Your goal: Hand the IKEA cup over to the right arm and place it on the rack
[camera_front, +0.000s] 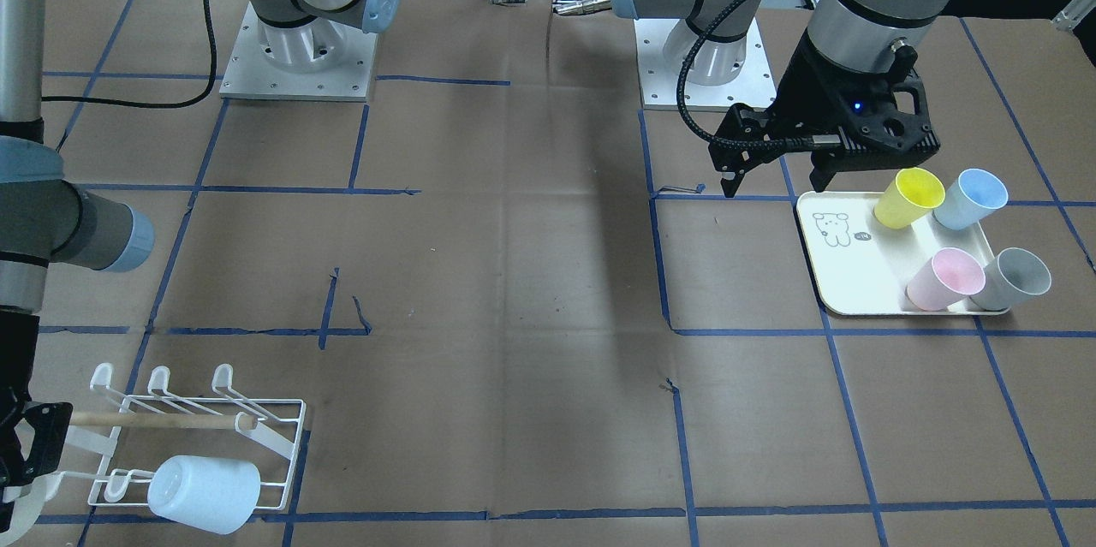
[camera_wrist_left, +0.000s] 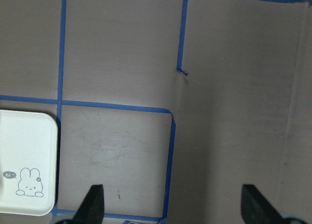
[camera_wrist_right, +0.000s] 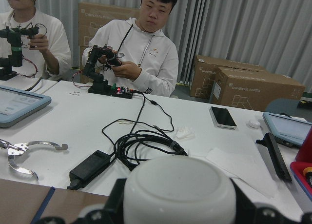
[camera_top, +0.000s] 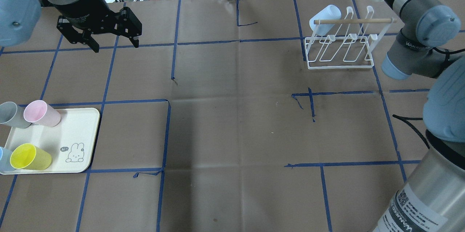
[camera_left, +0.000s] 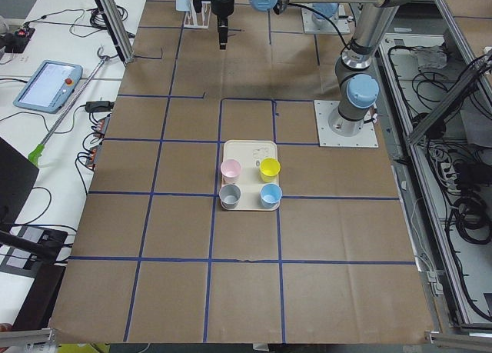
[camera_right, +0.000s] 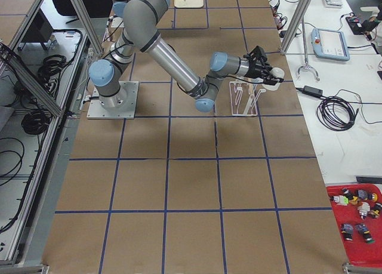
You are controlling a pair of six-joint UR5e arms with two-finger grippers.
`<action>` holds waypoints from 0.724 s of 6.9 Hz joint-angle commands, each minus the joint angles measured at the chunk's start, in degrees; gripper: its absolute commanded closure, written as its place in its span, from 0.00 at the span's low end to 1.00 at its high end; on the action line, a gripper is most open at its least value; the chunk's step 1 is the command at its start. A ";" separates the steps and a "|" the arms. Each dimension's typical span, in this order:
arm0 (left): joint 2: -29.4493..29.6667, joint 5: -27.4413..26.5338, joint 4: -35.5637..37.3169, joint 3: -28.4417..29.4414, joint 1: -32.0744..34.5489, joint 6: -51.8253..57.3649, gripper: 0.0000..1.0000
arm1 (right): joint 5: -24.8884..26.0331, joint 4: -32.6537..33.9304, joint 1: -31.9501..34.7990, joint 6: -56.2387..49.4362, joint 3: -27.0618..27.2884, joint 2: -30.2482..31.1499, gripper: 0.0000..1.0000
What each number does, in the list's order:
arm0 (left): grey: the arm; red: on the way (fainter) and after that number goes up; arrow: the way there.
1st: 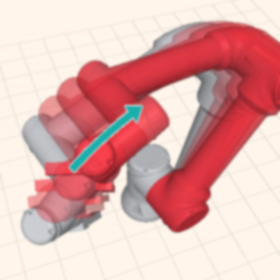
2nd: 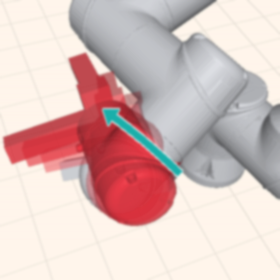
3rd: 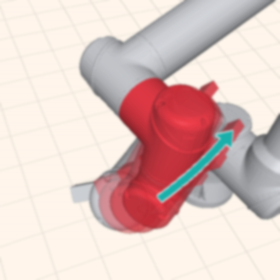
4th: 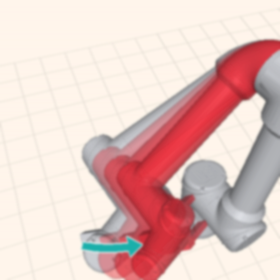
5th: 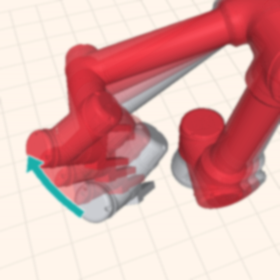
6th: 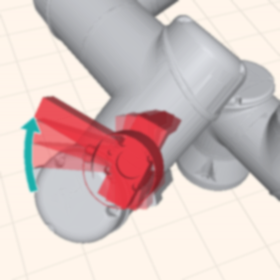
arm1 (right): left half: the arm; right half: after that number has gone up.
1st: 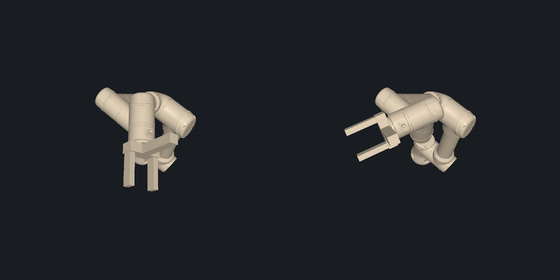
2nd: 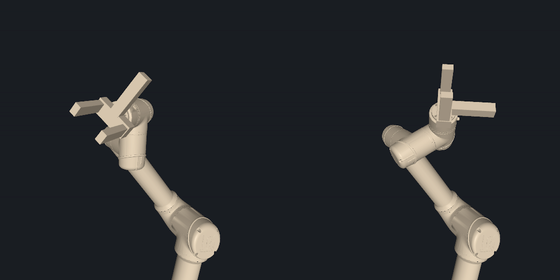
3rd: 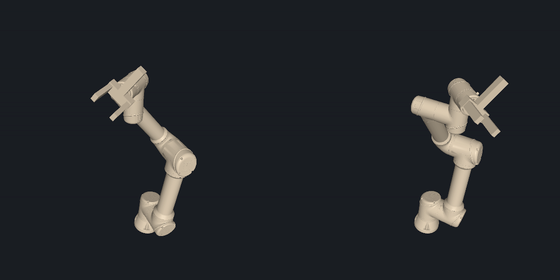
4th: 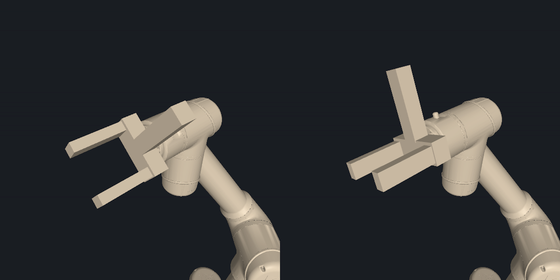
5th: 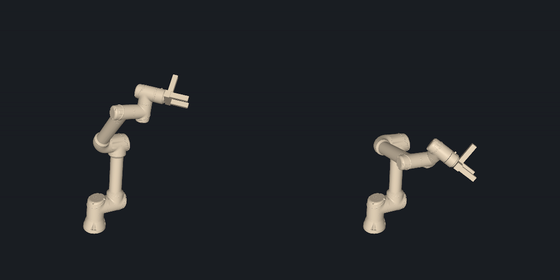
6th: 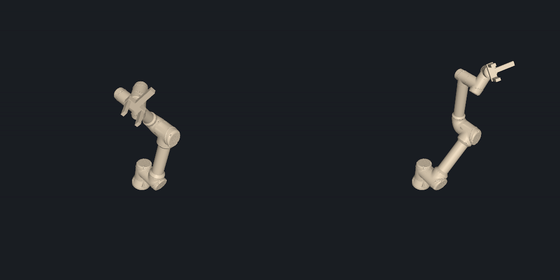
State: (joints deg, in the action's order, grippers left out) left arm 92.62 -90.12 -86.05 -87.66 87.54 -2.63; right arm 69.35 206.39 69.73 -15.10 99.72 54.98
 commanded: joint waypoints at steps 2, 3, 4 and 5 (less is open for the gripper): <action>0.02 0.03 0.01 0.04 0.09 -0.01 0.00 | -0.01 0.42 0.06 0.16 1.35 -0.83 0.76; 0.02 0.03 0.01 0.04 0.09 -0.01 0.00 | -0.01 0.51 0.06 0.16 2.31 -1.01 0.78; 0.02 0.03 0.01 0.04 0.09 -0.01 0.00 | -0.01 0.51 0.06 0.16 2.84 -1.10 0.78; 0.02 -0.06 0.01 -0.14 0.09 -0.01 0.00 | -0.01 0.51 0.06 0.16 2.94 -1.19 0.78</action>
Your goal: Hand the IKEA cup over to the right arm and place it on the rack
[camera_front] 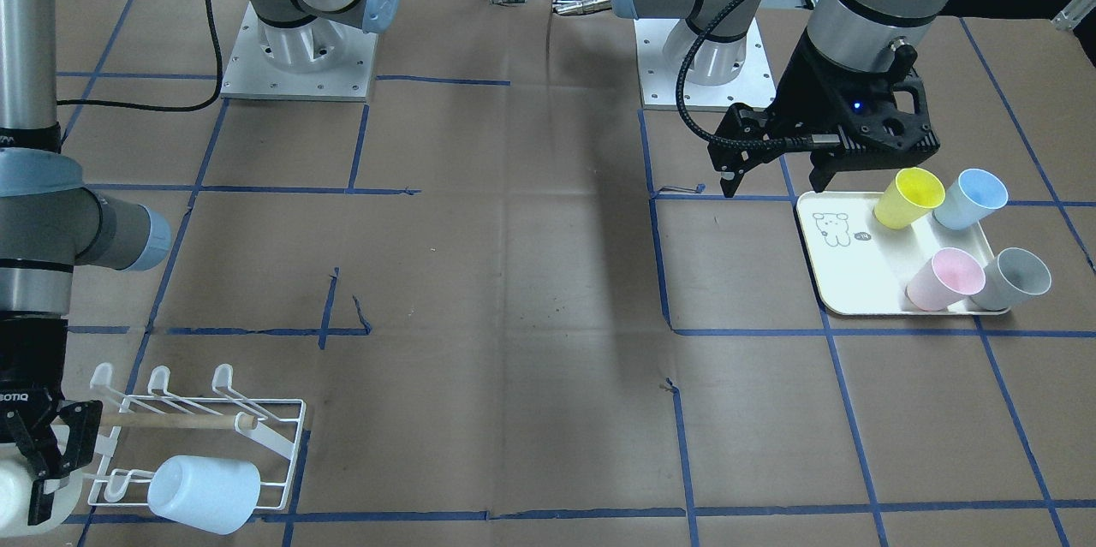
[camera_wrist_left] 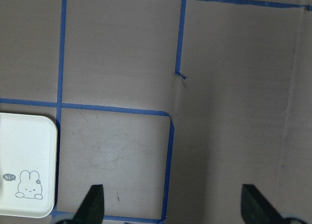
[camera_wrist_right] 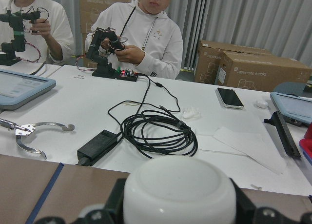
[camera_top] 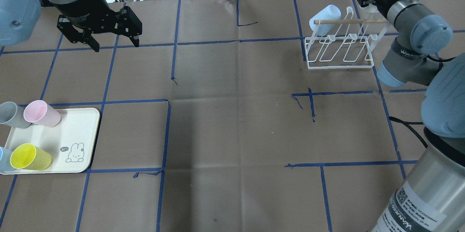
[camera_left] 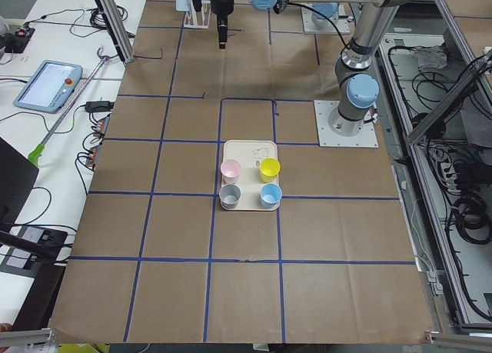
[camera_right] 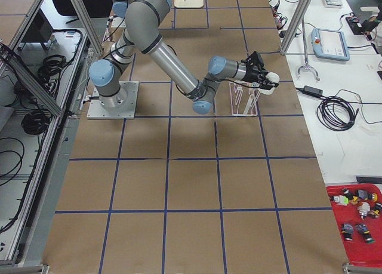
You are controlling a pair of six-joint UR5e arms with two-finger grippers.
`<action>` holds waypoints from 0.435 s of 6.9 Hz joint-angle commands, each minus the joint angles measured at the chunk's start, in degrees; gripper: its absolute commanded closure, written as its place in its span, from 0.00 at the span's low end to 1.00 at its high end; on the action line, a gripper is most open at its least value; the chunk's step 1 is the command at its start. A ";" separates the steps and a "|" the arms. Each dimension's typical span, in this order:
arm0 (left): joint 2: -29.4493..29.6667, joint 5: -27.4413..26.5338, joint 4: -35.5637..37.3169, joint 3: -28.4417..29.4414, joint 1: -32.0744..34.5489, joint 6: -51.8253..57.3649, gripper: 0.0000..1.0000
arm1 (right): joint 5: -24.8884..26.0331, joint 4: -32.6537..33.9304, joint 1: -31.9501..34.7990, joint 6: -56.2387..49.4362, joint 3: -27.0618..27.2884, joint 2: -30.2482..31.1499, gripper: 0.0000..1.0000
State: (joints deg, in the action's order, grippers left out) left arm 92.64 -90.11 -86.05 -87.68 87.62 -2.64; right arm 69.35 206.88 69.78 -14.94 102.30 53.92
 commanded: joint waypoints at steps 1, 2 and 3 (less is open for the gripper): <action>0.44 -0.16 0.00 -0.12 0.00 0.00 0.00 | 0.09 -0.07 0.00 0.00 0.36 -0.39 0.78; 0.79 -0.16 0.09 -0.20 0.00 0.00 0.00 | 0.52 -0.42 0.00 0.09 0.62 -0.48 0.75; 0.70 -0.16 0.96 -0.73 0.00 0.00 0.00 | 0.53 -0.51 0.00 0.09 1.41 -0.40 0.73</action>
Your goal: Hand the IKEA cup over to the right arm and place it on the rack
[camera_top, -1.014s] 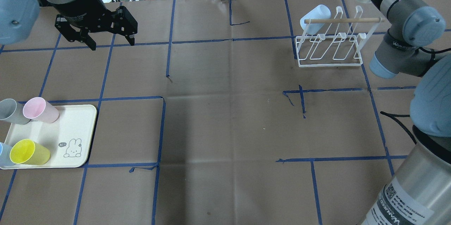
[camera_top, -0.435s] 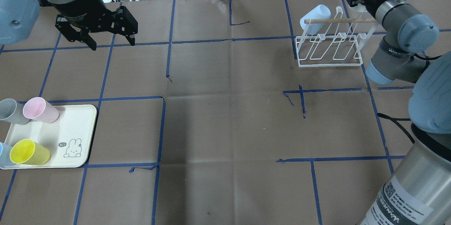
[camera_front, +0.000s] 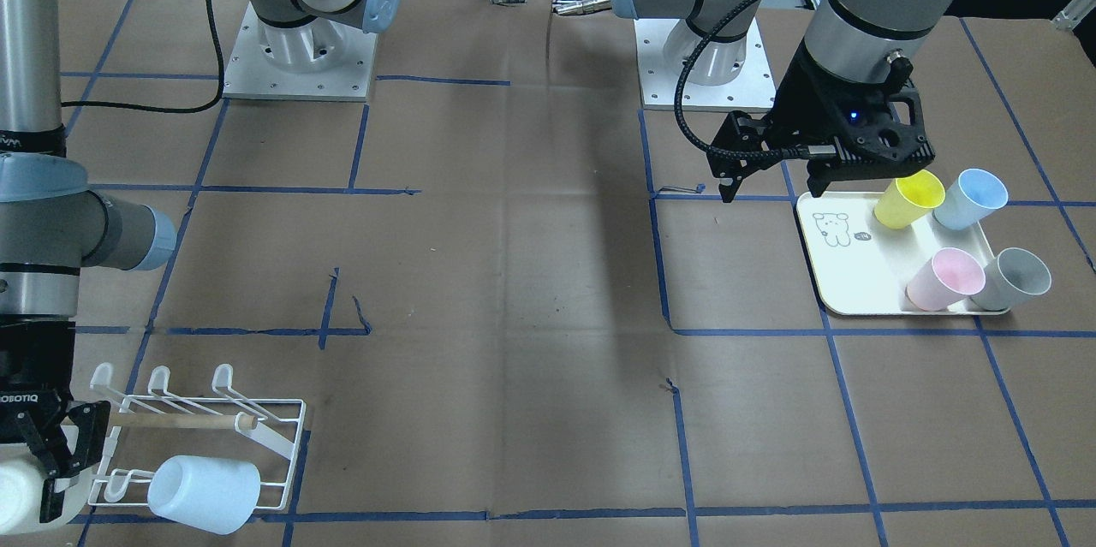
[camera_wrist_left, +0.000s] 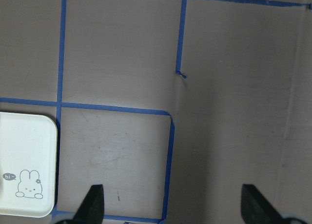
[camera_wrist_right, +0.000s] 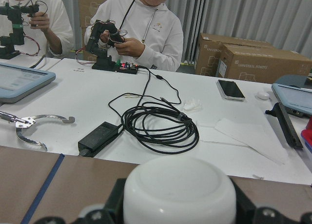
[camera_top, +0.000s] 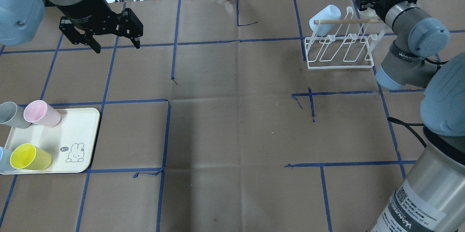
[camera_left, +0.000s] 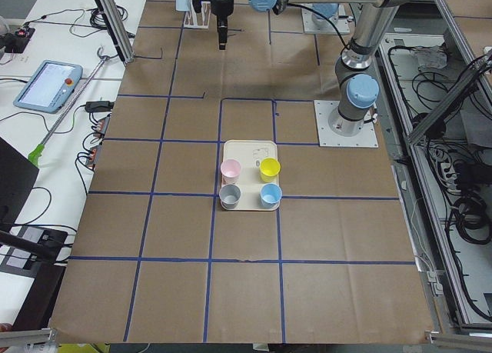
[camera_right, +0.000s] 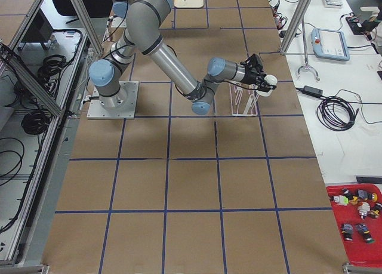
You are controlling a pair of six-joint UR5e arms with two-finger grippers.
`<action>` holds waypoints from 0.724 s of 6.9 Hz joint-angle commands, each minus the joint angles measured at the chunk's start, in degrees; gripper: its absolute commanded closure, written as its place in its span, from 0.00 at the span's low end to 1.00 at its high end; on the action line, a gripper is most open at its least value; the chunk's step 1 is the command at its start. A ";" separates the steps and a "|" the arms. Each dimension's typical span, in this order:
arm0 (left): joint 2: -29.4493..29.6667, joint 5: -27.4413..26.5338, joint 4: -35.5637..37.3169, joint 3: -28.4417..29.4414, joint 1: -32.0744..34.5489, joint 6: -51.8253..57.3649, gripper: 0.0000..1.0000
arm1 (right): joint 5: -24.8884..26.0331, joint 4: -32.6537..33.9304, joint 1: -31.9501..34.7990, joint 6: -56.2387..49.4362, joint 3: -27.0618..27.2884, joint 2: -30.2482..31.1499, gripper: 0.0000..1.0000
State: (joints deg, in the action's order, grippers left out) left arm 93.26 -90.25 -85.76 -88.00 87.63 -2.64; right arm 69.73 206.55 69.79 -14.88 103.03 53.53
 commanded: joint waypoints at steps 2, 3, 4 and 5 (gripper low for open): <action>0.08 0.08 0.68 -0.42 0.00 0.00 0.00 | 0.23 -0.53 0.00 -0.06 0.77 0.61 0.24; 0.08 0.08 0.77 -0.51 0.00 0.00 0.00 | 0.31 -0.53 0.00 0.20 0.69 0.70 0.01; 0.08 0.08 0.77 -0.59 0.00 0.00 0.00 | 0.40 -0.62 -0.09 0.38 0.68 0.88 0.01; 0.17 0.08 0.77 -0.60 0.00 -0.09 0.00 | 0.40 -0.62 -0.09 0.38 0.68 1.05 0.01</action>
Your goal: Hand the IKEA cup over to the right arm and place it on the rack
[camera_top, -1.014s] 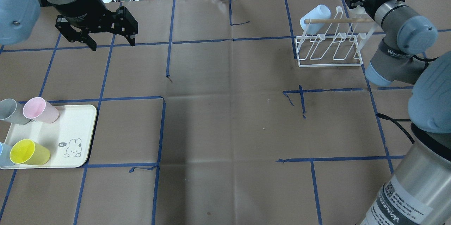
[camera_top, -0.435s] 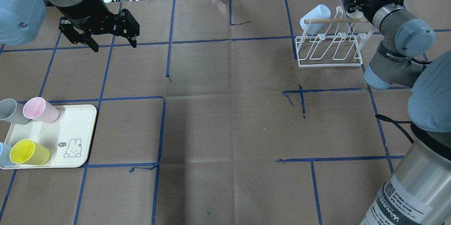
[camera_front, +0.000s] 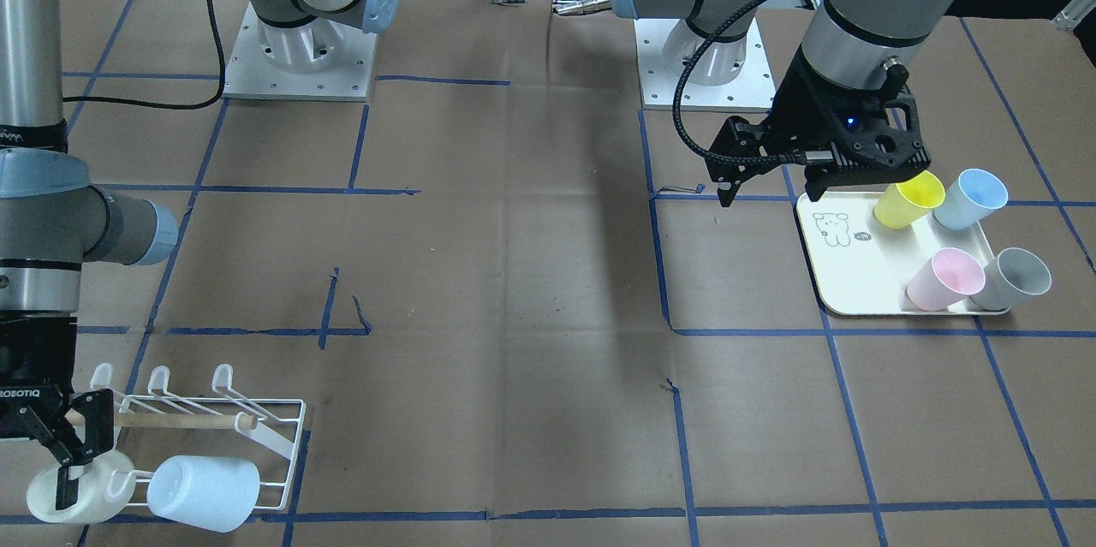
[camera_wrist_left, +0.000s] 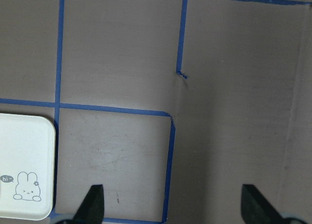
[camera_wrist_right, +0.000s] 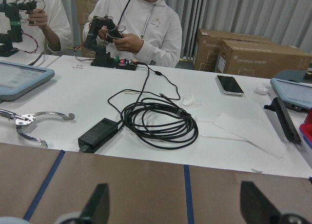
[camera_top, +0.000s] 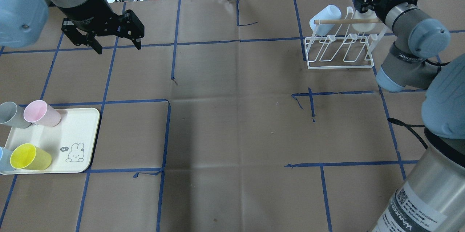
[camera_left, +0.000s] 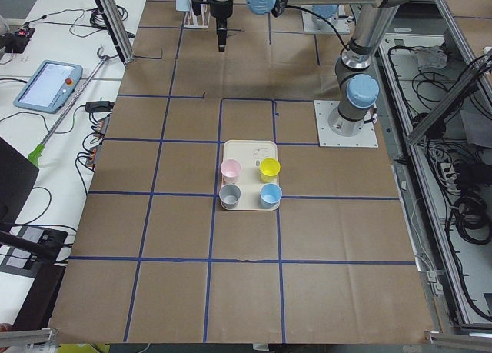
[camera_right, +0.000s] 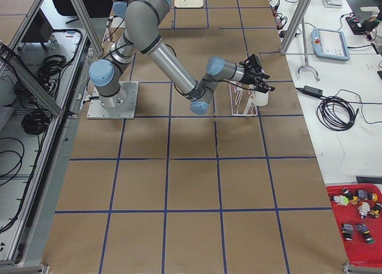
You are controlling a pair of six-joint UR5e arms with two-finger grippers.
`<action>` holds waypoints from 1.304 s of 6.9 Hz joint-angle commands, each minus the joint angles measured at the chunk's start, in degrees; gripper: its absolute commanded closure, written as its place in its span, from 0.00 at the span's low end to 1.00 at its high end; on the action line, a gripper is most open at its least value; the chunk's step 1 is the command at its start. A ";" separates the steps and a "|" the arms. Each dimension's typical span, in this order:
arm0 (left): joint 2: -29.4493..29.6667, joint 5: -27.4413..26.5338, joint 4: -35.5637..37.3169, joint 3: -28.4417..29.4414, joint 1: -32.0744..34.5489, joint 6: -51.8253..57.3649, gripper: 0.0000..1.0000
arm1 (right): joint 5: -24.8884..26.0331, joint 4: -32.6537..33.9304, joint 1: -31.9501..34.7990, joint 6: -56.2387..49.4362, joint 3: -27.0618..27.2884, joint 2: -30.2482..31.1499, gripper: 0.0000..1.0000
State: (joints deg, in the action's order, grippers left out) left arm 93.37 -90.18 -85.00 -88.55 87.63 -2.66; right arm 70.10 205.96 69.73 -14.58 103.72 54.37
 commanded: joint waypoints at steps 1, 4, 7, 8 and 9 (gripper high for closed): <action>0.06 0.00 0.01 -0.05 0.00 0.02 0.00 | 0.04 -0.12 0.05 0.25 -0.10 0.56 0.01; -0.03 0.00 0.01 0.04 0.00 0.02 0.00 | 0.13 -11.02 0.31 0.26 -0.10 8.87 0.01; -0.03 0.00 0.01 -0.04 0.00 0.02 0.00 | 5.90 -35.39 3.19 0.08 -0.10 20.39 0.01; -0.03 0.00 0.01 -0.05 0.00 0.02 0.00 | 9.32 -41.46 5.56 0.17 -0.54 22.77 0.00; -0.03 0.00 0.01 -0.05 0.00 0.02 0.00 | 10.92 -47.69 8.29 0.26 -0.54 25.58 0.00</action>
State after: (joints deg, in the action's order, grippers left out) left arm 93.33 -90.18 -84.99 -88.58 87.63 -2.64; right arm 78.41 165.69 75.06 -14.41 103.33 76.69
